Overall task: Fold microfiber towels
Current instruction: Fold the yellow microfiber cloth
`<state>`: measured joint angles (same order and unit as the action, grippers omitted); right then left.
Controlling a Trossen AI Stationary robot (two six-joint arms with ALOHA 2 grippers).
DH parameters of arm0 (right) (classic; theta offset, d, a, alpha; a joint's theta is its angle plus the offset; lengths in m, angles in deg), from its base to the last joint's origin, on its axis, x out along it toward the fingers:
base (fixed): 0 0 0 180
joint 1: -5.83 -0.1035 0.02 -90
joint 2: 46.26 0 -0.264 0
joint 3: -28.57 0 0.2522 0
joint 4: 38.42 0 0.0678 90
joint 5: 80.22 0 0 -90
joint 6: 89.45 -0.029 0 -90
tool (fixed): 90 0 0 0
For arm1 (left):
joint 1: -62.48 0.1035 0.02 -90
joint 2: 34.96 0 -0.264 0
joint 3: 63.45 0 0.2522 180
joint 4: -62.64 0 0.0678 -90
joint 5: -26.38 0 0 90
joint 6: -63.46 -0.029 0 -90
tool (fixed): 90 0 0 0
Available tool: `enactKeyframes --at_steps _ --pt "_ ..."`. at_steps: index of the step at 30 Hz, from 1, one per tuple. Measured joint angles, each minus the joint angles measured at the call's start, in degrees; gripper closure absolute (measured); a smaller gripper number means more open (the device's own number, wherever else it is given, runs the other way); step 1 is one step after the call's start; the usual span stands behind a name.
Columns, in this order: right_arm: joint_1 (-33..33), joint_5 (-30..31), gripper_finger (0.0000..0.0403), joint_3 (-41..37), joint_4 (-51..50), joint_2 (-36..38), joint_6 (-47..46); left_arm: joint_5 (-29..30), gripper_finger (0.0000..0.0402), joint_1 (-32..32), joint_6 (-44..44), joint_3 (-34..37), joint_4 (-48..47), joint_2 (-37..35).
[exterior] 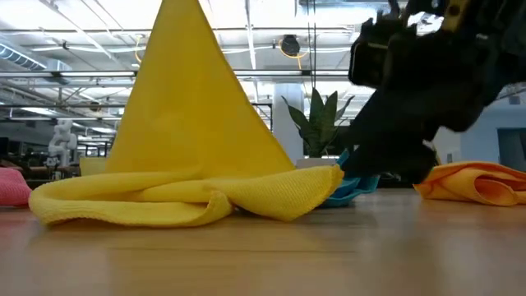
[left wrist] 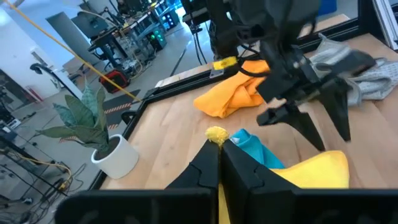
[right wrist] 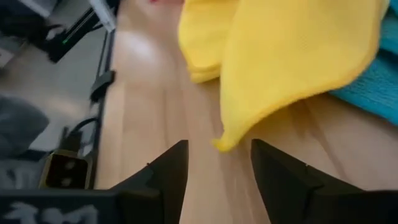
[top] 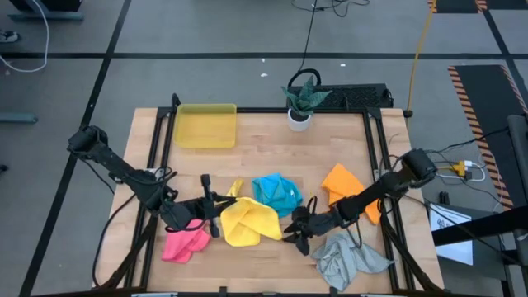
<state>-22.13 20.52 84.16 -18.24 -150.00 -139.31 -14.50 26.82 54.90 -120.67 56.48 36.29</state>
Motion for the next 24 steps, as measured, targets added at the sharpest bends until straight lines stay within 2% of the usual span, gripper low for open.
enactKeyframes --at_steps 5,9,11,14,15,17,21,24 --pt "0.00 1.23 0.0250 1.13 11.05 -6.68 -0.36 -0.04 0.0379 0.29 -1.61 0.00 0.00 0.00" --pt "0.33 1.46 0.0271 2.96 13.04 -9.69 0.62 -0.31 0.0390 0.39 -1.66 0.00 -0.11 -0.03" --pt "0.63 1.67 0.0296 3.66 13.00 -10.41 1.39 -1.46 0.0396 0.37 -1.25 0.00 -0.38 -0.04" --pt "0.96 2.44 0.0355 3.58 11.34 -9.91 2.41 -1.55 0.0390 0.09 -0.42 0.02 -0.42 -0.04" --pt "1.03 2.75 0.0376 3.53 10.22 -9.50 3.25 -1.51 0.0387 -0.14 -0.39 0.02 -0.24 -0.04" --pt "1.11 2.71 0.0394 3.38 6.25 -7.64 4.96 -1.19 0.0384 -0.92 -1.09 0.02 1.04 -0.04" --pt "0.78 4.99 0.0400 3.36 -6.32 0.67 6.83 -0.81 0.0395 -3.55 -5.58 0.02 6.62 -0.60" --pt "-0.81 10.15 0.0401 3.43 -15.13 9.05 9.93 -0.59 0.0394 -5.92 -9.01 -0.37 11.32 -1.58"
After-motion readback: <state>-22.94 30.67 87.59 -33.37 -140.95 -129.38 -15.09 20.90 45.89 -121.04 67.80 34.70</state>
